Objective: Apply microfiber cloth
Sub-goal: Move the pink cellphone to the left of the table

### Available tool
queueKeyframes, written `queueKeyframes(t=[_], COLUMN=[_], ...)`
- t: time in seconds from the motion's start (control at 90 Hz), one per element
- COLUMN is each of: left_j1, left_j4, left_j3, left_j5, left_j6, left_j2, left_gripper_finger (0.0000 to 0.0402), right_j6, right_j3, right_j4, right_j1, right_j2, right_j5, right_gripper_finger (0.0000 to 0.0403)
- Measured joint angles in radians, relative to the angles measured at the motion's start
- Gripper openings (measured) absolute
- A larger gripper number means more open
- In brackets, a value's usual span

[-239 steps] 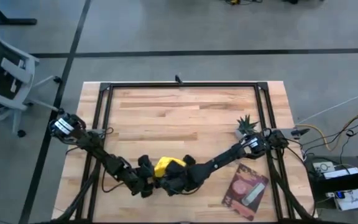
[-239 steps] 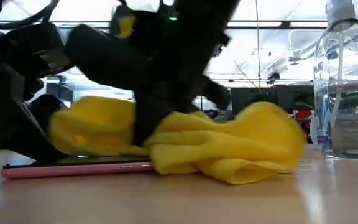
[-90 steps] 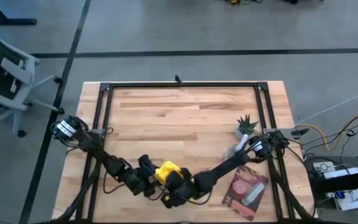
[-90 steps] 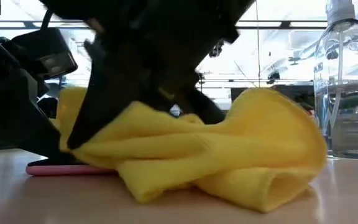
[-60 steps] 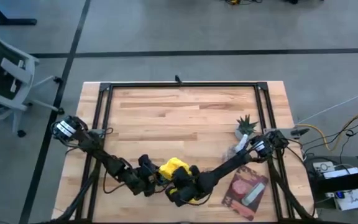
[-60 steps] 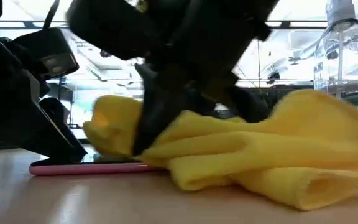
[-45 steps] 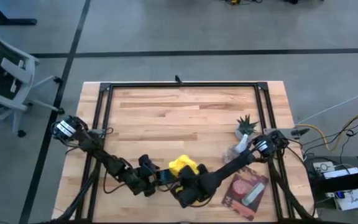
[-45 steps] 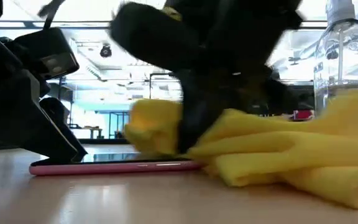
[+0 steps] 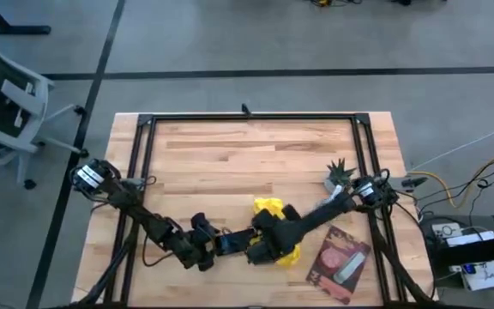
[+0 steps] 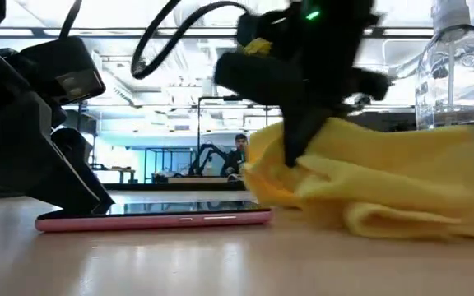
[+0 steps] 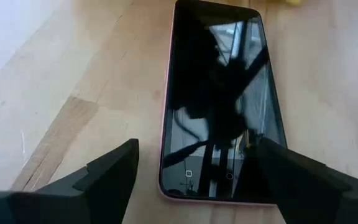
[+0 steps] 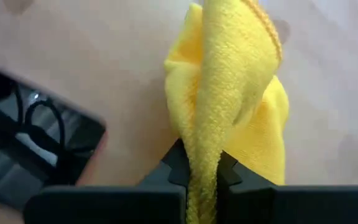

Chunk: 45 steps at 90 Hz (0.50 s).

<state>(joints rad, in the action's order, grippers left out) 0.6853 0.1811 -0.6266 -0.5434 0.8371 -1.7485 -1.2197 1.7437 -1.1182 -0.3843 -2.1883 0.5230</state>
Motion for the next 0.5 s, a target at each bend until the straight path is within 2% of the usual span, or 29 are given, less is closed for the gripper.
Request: queueKeyframes(t=[0.211,0.5], left_j1=[0.000,0.000], left_j4=[-0.001,0.000], left_j3=[0.000,0.001], left_j5=[0.002,0.002], left_j6=[0.007,0.010], left_j2=[0.000,0.000], left_gripper_finger=[0.0310,0.0310], right_j6=[0.315,0.637], right_j3=[0.000,0.000], right_j4=[0.080,0.073], right_j1=[0.169,0.381], right_j2=[0.000,0.002], right_j5=[-0.004,-0.002], right_gripper_finger=[0.0000,0.0000])
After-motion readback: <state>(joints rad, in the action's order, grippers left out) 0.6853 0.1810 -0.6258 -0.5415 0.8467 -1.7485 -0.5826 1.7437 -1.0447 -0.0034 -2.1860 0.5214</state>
